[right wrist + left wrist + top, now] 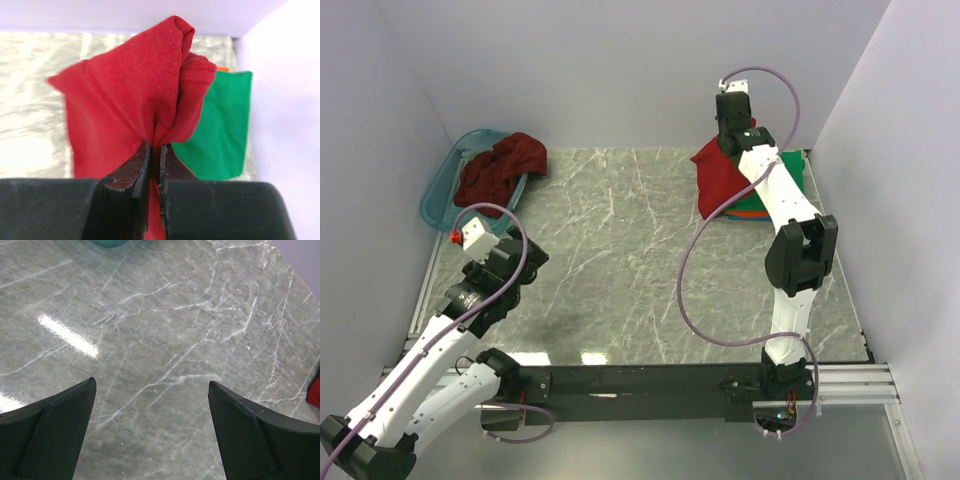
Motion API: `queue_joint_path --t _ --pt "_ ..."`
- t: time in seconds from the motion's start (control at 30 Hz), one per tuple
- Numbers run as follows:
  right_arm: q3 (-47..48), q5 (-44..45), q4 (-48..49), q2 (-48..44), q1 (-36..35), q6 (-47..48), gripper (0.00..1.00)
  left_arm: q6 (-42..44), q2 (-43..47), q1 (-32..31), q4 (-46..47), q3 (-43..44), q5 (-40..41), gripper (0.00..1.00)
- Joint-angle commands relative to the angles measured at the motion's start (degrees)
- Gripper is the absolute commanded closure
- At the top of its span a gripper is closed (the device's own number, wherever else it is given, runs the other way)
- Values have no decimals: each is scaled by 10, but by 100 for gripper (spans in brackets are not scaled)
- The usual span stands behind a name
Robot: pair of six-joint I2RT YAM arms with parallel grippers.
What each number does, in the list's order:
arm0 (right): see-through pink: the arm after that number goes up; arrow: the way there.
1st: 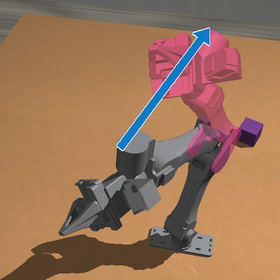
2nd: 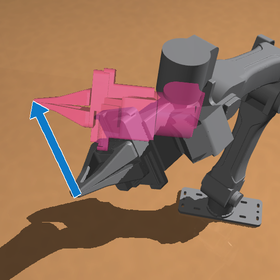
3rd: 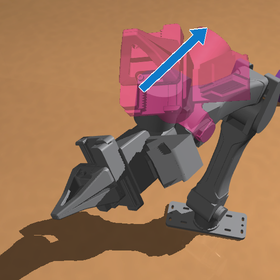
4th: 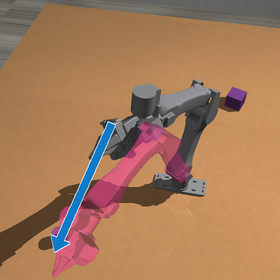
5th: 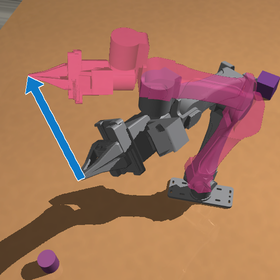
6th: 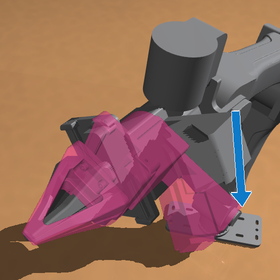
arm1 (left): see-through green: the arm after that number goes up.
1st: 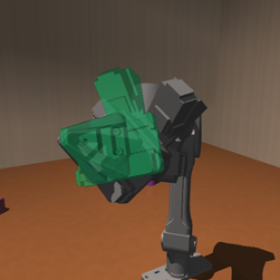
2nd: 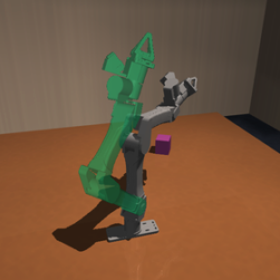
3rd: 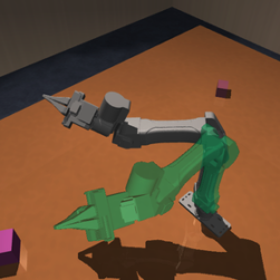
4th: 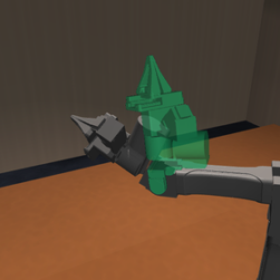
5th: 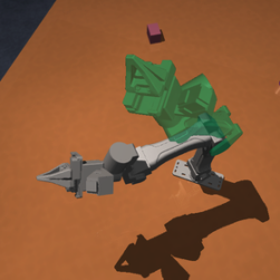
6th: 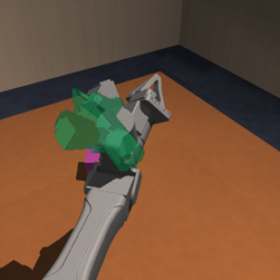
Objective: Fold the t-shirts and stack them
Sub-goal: Neatly place the folded tshirt to the corner
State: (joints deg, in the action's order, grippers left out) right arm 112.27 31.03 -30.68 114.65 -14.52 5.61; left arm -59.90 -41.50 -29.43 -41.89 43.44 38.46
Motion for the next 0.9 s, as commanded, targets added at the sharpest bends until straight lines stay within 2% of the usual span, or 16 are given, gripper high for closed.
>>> queue_joint_path --t 0.0,0.17,0.47,0.7,0.87 --pt "72 -69 -22 -50 10 -12 100 -4 -3 3 -3 23 14 0" --pt "99 -110 -47 -65 13 -30 100 -2 1 3 -8 25 17 1" --pt "126 -111 -83 -79 28 -51 100 0 21 3 -7 21 28 1" --pt "117 -126 -84 -85 60 -49 100 -1 12 3 1 20 21 1" --pt "71 -137 -51 -87 95 -47 100 0 2 3 6 19 18 0"
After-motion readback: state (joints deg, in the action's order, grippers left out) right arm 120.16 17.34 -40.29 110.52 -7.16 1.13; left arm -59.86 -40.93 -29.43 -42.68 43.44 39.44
